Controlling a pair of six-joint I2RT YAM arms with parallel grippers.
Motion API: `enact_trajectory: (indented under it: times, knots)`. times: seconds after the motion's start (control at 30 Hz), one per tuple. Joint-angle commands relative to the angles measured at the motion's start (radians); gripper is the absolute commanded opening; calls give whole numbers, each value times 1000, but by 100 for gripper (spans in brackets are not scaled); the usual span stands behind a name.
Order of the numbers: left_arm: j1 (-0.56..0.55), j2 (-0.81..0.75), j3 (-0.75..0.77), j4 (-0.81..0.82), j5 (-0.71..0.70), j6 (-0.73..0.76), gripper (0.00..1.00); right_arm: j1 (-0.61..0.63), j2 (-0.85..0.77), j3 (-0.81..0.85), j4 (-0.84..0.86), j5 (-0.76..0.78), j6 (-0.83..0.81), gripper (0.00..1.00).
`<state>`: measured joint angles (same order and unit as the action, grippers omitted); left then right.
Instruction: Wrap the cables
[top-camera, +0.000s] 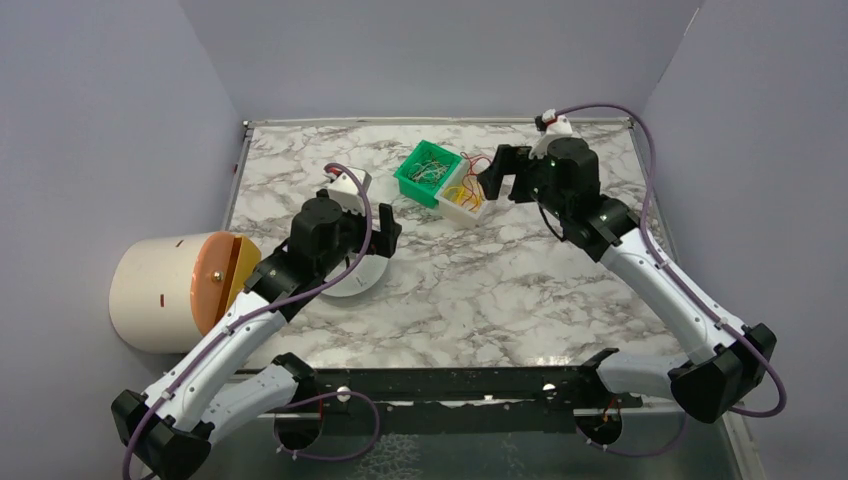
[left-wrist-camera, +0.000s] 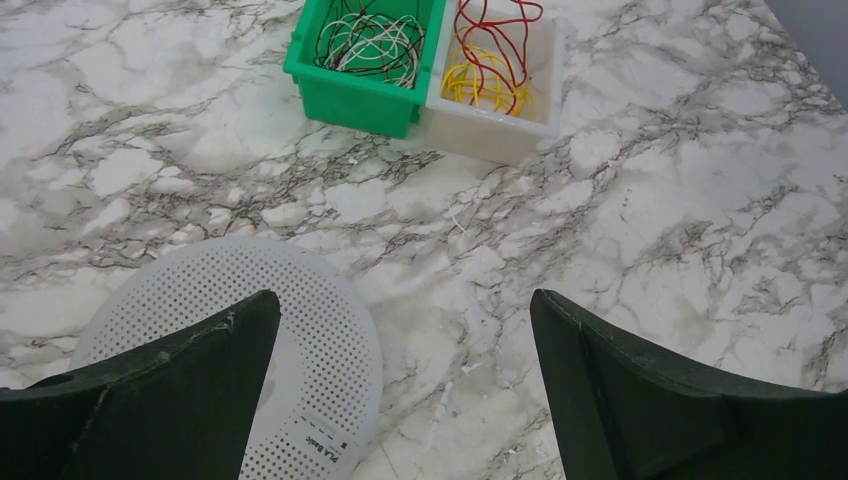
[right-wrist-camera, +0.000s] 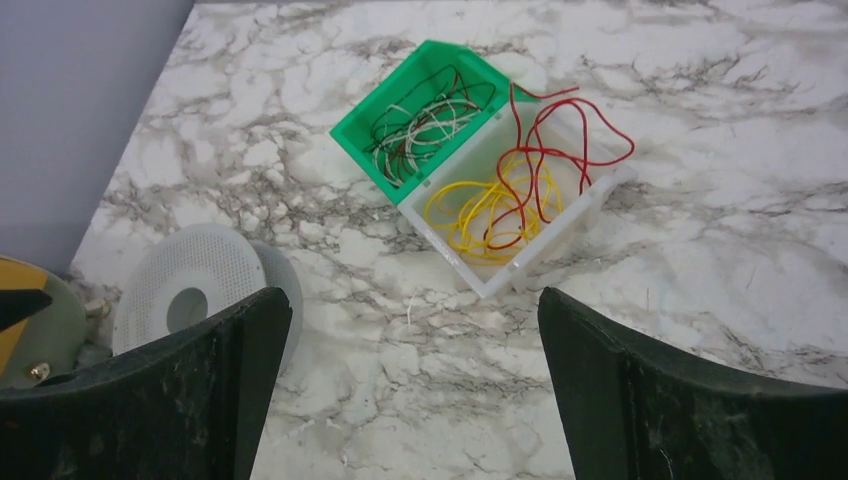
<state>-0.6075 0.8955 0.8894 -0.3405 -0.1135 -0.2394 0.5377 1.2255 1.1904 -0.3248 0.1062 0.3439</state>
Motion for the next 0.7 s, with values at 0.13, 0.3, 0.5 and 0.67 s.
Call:
enact_trajectory:
  times: [0.13,0.3,0.5,0.67]
  knots:
    - [-6,-28,-8,8,-20,21,99,5,22,110,-53,93,-114,100]
    - [-6,-36,-10,8,-22,16,99,5,88,125,-26,121,-160,100]
    - [-6,-43,-12,8,-15,15,99,5,245,219,-39,69,-241,95]
    - [-6,-54,-20,9,-24,11,99,5,392,338,-91,4,-288,92]
